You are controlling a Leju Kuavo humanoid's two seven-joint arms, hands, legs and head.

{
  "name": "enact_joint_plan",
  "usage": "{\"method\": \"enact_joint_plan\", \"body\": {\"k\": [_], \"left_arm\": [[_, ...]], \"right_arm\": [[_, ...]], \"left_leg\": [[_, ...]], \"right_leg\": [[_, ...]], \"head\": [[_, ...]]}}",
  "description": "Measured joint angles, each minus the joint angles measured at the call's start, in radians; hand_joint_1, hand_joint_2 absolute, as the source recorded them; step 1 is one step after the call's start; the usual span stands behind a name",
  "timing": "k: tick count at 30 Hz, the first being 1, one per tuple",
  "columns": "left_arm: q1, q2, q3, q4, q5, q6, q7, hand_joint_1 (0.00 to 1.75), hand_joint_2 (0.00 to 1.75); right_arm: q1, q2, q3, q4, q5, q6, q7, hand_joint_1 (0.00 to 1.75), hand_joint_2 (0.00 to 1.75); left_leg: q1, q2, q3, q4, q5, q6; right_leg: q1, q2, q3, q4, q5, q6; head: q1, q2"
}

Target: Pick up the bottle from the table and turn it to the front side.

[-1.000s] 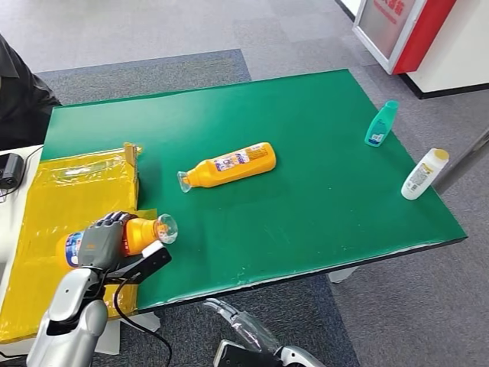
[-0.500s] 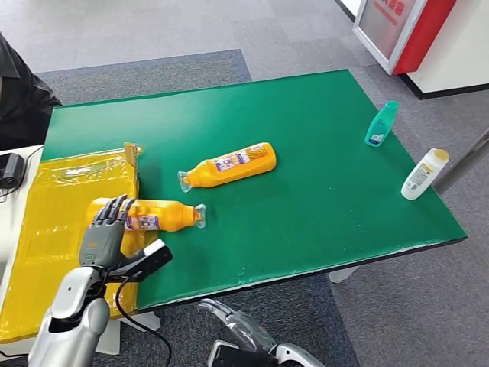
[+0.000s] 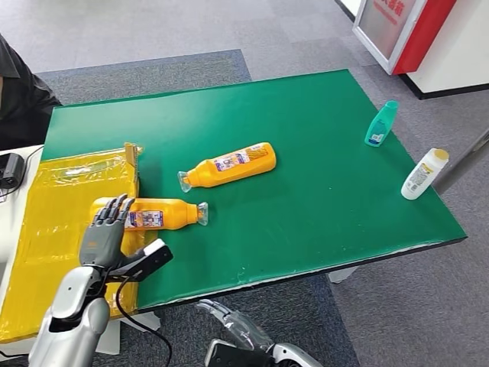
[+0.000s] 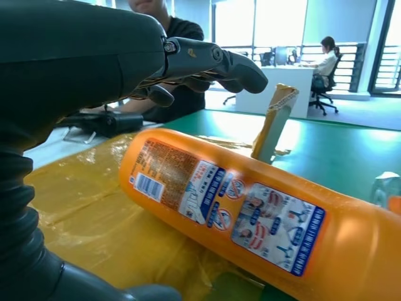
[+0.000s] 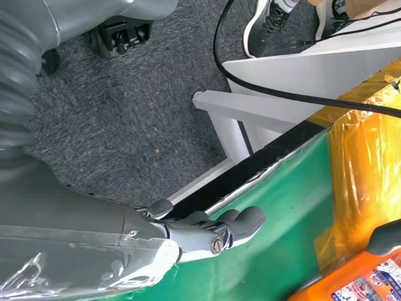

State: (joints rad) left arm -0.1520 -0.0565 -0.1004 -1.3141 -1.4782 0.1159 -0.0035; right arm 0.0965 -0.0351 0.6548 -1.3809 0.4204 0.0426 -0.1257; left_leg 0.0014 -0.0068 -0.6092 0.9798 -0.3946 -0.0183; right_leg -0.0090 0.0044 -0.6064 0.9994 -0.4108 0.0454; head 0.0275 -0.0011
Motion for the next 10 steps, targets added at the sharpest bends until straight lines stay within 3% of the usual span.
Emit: {"method": "enact_joint_plan", "body": {"k": [4, 8, 10], "left_arm": [[0.057, -0.028, 0.007, -0.060, 0.171, -0.025, -0.064, 0.00, 1.75], [0.192, -0.061, 0.022, -0.213, 0.552, -0.133, -0.193, 0.00, 1.75], [0.244, -0.069, 0.028, -0.267, 0.665, -0.162, -0.238, 0.00, 1.75]], "right_arm": [[0.031, -0.012, -0.019, -0.034, 0.007, -0.025, 0.008, 0.00, 1.75], [0.088, -0.025, -0.055, -0.103, 0.017, -0.064, 0.004, 0.00, 1.75], [0.109, -0.028, -0.068, -0.128, 0.021, -0.074, 0.000, 0.00, 1.75]], "left_leg": [[0.000, 0.000, 0.000, 0.000, 0.000, 0.000], [-0.001, 0.000, 0.000, 0.000, -0.002, 0.001], [-0.001, 0.000, 0.000, 0.000, -0.003, 0.001]], "right_leg": [[0.000, 0.000, 0.000, 0.000, 0.000, 0.000], [-0.001, 0.000, 0.000, 0.000, -0.002, 0.001], [-0.001, 0.000, 0.000, 0.000, -0.003, 0.001]], "head": [[0.000, 0.000], [0.000, 0.000], [0.000, 0.000]]}}
